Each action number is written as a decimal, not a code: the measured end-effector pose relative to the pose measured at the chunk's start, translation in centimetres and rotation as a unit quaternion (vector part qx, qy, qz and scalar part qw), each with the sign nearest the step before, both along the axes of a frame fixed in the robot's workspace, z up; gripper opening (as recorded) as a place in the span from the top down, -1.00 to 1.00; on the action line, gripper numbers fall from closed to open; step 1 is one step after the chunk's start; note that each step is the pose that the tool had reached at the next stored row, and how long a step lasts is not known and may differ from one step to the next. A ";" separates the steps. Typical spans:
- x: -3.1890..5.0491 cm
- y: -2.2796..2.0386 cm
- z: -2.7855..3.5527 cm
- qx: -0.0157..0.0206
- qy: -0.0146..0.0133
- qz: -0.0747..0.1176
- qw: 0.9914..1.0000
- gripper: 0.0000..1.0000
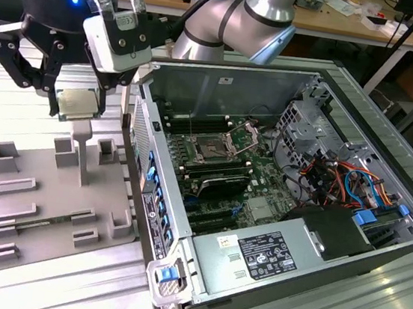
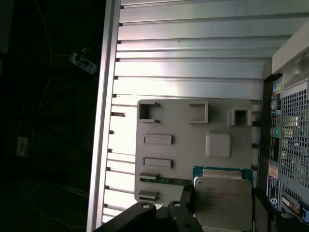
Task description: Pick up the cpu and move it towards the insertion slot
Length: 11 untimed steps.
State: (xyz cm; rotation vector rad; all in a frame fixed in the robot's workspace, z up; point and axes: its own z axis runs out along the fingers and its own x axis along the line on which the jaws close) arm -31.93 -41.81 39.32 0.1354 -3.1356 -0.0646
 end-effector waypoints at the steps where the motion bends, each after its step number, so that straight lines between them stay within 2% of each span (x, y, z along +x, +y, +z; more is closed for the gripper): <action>1: 0.08 0.00 0.00 0.000 0.000 0.000 1.000 -0.09; 11: 0.82 0.00 0.00 0.000 0.000 0.000 1.000 -0.09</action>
